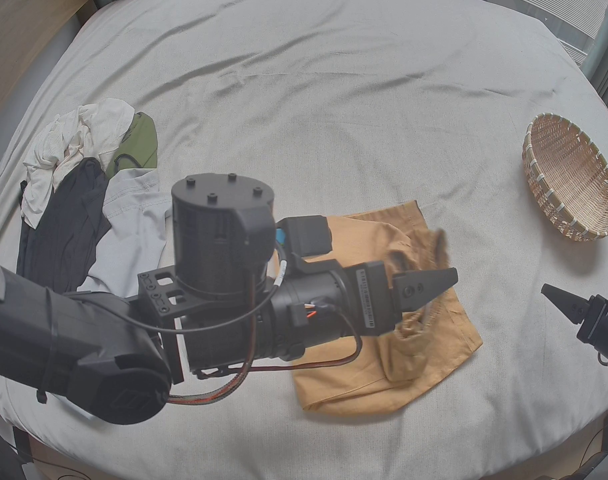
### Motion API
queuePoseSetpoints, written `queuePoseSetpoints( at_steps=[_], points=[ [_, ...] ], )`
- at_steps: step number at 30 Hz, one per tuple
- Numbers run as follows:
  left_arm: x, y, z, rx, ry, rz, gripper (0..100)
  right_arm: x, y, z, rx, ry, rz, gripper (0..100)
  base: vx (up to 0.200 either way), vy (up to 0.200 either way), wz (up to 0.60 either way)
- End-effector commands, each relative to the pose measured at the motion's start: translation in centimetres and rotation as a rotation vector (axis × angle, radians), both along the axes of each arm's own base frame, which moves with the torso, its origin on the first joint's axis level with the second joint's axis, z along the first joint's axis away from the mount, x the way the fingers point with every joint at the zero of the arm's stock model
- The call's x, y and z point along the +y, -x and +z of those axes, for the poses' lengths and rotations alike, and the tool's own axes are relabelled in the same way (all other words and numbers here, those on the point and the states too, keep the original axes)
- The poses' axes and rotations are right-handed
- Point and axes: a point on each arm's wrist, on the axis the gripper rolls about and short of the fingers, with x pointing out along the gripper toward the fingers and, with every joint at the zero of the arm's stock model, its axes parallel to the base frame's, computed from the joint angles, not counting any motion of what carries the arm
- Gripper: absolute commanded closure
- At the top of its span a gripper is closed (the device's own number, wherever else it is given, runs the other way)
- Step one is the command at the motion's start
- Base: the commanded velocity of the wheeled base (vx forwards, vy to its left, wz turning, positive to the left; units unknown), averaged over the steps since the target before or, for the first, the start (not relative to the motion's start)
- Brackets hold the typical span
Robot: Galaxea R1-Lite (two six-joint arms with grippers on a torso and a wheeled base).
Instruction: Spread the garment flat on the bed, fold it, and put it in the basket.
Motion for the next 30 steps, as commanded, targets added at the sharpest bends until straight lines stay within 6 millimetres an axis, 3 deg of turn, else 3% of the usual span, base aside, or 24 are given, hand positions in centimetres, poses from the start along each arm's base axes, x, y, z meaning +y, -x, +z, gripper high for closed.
queuePoseSetpoints(
  at_steps=[1, 6, 12, 13, 14, 19, 30],
  points=[
    [0.7, 1.1, 0.5, 0.0, 0.008, -0.008, 0, 0.3, 0.1, -0.5, 0.021, 0.0, 0.025, 0, 0.0, 0.0, 0.0],
    [1.3, 0.5, 0.9, -0.015, 0.015, 0.037, 0, 0.4, 0.6, -1.3, 0.053, 0.003, 0.045, 0, 0.0, 0.0, 0.0],
    [5.6, 1.9, 1.8, -0.02, 0.025, 0.086, 0, 1.6, 1.0, -2.1, 0.107, -0.052, 0.135, 0, 0.0, 0.0, 0.0],
    [5.6, 1.9, 1.8, -0.02, 0.025, 0.086, 0, 1.6, 1.0, -2.1, 0.107, -0.052, 0.135, 0, 0.0, 0.0, 0.0],
    [7.1, 2.4, 1.2, -0.01, 0.01, 0.118, 0, 2.1, 0.7, -2.2, 0.143, -0.107, 0.158, 0, 0.0, 0.0, 0.0],
    [10.3, 4.1, 0.8, -0.011, 0.003, 0.168, 0, 2.5, -0.5, -2.5, 0.196, -0.133, 0.2, 0, 0.0, 0.0, 0.0],
    [13.9, 6.6, 1.0, -0.044, 0.033, 0.22, 0, 3.7, -3.6, -4.4, 0.258, -0.122, 0.212, 0, 0.0, 0.0, 0.0]
  ],
)
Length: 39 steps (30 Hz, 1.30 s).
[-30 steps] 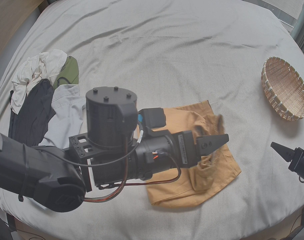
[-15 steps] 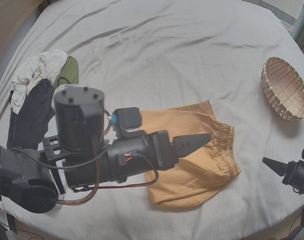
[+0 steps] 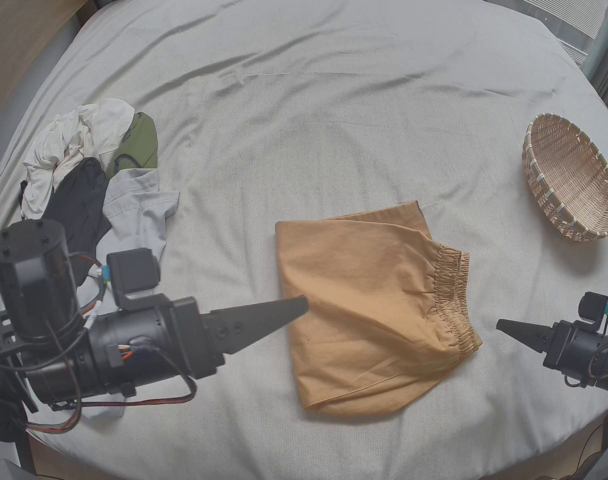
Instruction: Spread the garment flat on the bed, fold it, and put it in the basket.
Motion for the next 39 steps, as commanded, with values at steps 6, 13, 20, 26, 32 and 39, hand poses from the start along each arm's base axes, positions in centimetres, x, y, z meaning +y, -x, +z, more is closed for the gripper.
queuePoseSetpoints(
  at_steps=[6, 13, 20, 26, 32, 39],
  points=[
    [3.2, 2.1, 0.8, -0.053, 0.044, 0.058, 0, 1.6, -2.8, -2.6, 0.097, 0.026, 0.04, 0, 0.0, 0.0, 0.0],
    [4.0, 3.1, -0.1, -0.041, 0.036, 0.066, 0, 2.6, -4.0, -3.8, 0.113, 0.03, 0.07, 0, 0.0, 0.0, 0.0],
    [4.5, 3.6, -0.7, -0.03, 0.029, 0.067, 0, 3.7, -4.9, -4.7, 0.095, 0.027, 0.104, 0, 0.0, 0.0, 0.0],
    [4.8, 4.1, -0.6, -0.039, 0.036, 0.067, 0, 5.7, -5.3, -5.5, 0.071, 0.022, 0.177, 0, 0.0, 0.0, 0.0],
    [5.0, 4.4, -1.0, -0.031, 0.032, 0.067, 0, 6.8, -5.7, -5.5, 0.008, -0.009, 0.208, 0, 0.0, 0.0, 0.0],
    [5.2, 4.6, -1.7, -0.013, 0.018, 0.065, 0, 7.0, -6.1, -5.4, -0.052, -0.041, 0.205, 0, 0.0, 0.0, 0.0]
  ],
)
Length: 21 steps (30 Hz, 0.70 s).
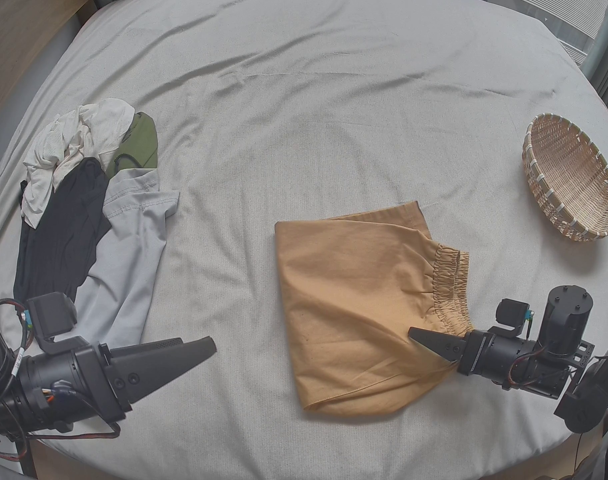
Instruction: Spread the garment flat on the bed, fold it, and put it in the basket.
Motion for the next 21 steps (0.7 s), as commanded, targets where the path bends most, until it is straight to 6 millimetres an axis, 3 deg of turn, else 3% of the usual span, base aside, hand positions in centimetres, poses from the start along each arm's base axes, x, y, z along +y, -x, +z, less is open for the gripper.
queuePoseSetpoints(
  at_steps=[1, 17, 18, 21],
  points=[
    [0.07, 0.09, -0.32, 0.008, -0.006, 0.0, 0, 0.23, -0.39, -0.67, 0.013, 0.002, -0.003, 0, 0.0, 0.0, 0.0],
    [0.53, 0.64, 0.15, -0.01, 0.023, 0.003, 0, -0.14, -1.22, -0.67, -0.021, -0.072, -0.094, 0, 0.0, 0.0, 0.0],
    [0.62, 0.62, 0.13, -0.004, 0.029, 0.011, 0, -0.07, -1.15, -0.7, -0.02, -0.071, -0.097, 100, 0.0, 0.0, 0.0],
    [0.88, 0.57, 0.08, 0.004, 0.037, 0.028, 0, -0.03, -1.02, -0.63, -0.025, -0.067, -0.097, 100, 0.0, 0.0, 0.0]
  ],
)
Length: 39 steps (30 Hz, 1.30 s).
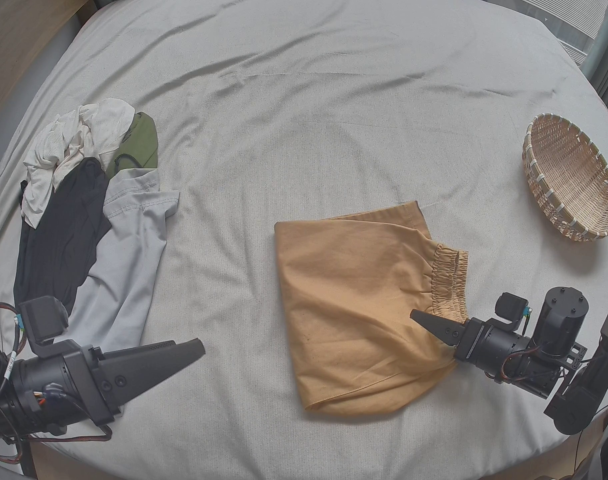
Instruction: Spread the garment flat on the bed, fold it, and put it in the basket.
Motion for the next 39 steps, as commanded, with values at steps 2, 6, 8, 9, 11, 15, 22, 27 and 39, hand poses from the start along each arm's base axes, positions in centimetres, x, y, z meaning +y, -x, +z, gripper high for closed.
queuePoseSetpoints(
  at_steps=[2, 6, 8, 9, 11, 15, 22, 27, 39],
  points=[
    [0.4, 0.2, -0.3, 0.004, -0.002, 0.016, 0, 0.1, 0.2, 0.2, -0.01, -0.003, 0.007, 100, 0.0, 0.0, 0.0],
    [1.1, 0.4, -0.4, -0.008, 0.001, 0.051, 0, 0.0, 0.5, 0.9, -0.033, -0.015, 0.009, 100, 0.0, 0.0, 0.0],
    [1.5, 0.9, -0.3, -0.019, 0.018, 0.053, 0, -0.2, 0.7, 1.6, -0.061, -0.028, 0.006, 100, 0.0, 0.0, 0.0],
    [1.6, 1.1, -0.2, -0.024, 0.022, 0.053, 0, -0.3, 0.9, 2.3, -0.088, -0.04, 0.006, 100, 0.0, 0.0, 0.0],
    [1.7, 1.2, -0.3, -0.023, 0.022, 0.052, 0, -0.4, 1.2, 3.2, -0.126, -0.06, 0.006, 100, 0.0, 0.0, 0.0],
    [1.7, 1.2, -0.2, -0.026, 0.023, 0.052, 0, -0.7, 2.6, 6.3, -0.245, -0.121, 0.027, 100, 0.0, 0.0, 0.0],
    [1.7, 1.1, -0.4, -0.025, 0.017, 0.057, 0, -1.0, 3.4, 11.1, -0.397, -0.186, 0.038, 100, 0.0, 0.0, 0.0],
    [1.8, 1.2, -0.5, -0.022, 0.015, 0.059, 0, -1.5, 3.3, 14.9, -0.458, -0.204, 0.013, 100, 0.0, 0.0, 0.0],
    [1.8, 1.3, -0.8, -0.016, 0.008, 0.06, 0, -4.1, 2.9, 25.1, -0.623, -0.183, -0.12, 100, 0.0, 0.0, 0.0]
  ],
)
